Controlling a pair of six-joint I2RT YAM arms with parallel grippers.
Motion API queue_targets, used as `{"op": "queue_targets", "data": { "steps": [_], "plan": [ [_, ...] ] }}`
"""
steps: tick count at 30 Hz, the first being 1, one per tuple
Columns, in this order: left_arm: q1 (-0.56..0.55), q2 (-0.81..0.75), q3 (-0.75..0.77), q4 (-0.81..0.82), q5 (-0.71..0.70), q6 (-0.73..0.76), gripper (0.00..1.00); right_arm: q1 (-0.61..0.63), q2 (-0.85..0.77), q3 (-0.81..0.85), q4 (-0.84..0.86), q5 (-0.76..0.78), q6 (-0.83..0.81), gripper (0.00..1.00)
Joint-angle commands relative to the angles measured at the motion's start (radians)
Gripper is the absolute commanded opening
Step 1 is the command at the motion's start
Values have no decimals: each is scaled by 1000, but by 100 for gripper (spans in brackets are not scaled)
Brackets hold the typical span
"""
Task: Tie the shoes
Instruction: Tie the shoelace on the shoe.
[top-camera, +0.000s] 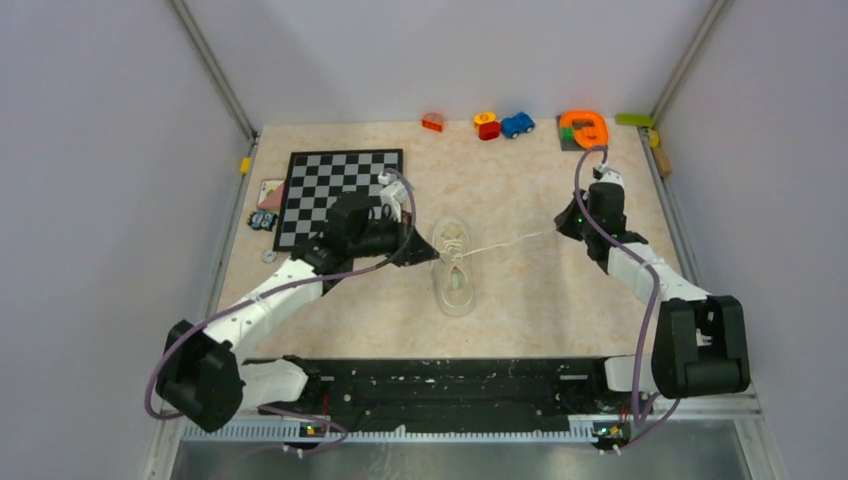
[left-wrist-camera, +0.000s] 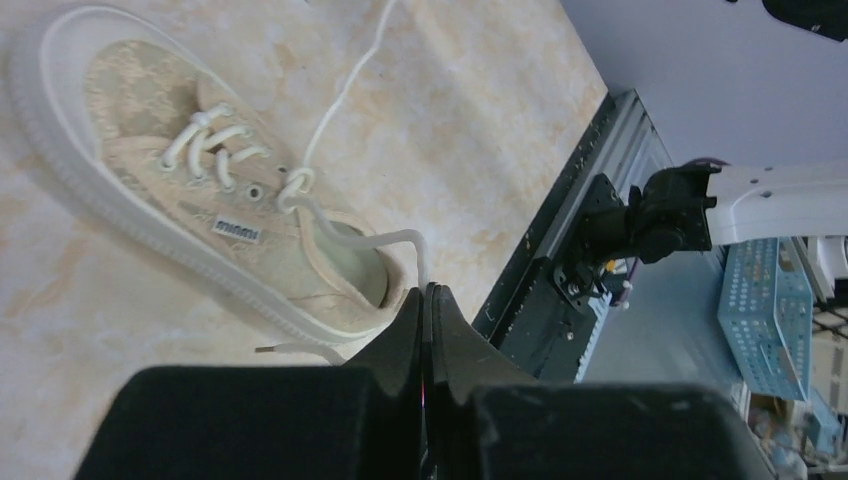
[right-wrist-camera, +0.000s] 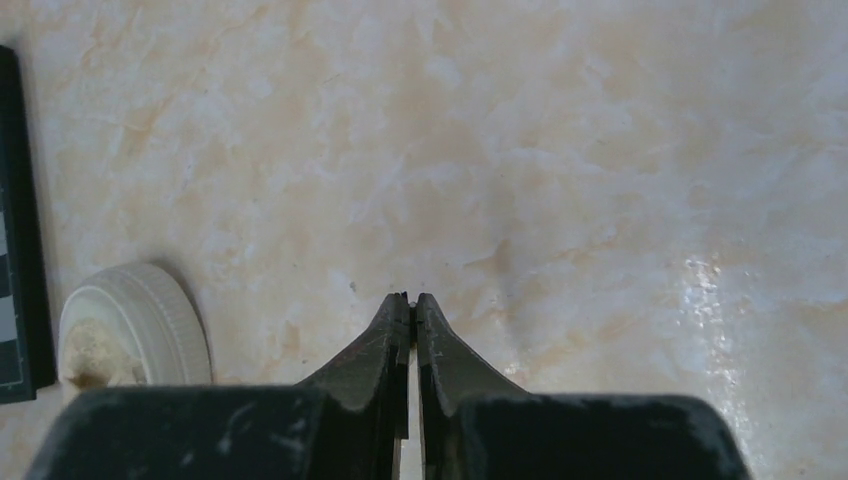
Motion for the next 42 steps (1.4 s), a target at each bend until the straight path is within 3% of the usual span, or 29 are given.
{"op": "queue_targets", "data": {
  "steps": [1,2,4,8,13,17,24,29,36,42],
  "plan": [
    [-80,116,107,-33,22,29,0,40,11,88,-2,-95,-55,18],
    [-97,136,125,-31,19,27,0,47,13,105,-33,-106,-67,30],
    [-130,166,147,-21,20,19,0,62,3,123,-68,-126,-93,41],
    [-152,208,170,-2,33,-2,0,82,-59,102,-80,-203,-103,57],
    [-158,226,182,12,54,-15,0,131,-145,23,-31,-480,-135,60],
    [-155,190,170,-11,10,-4,0,221,-167,-11,-15,-551,-251,64],
    [-41,63,58,-12,-76,-27,0,267,-53,-36,181,-593,-367,59],
    [81,19,10,-7,-24,-12,0,294,39,-61,281,-603,-503,61],
    [167,43,45,-47,57,58,0,297,139,-8,257,-743,-684,53],
    [174,73,73,-61,108,82,0,351,218,70,203,-717,-774,51]
  ]
}}
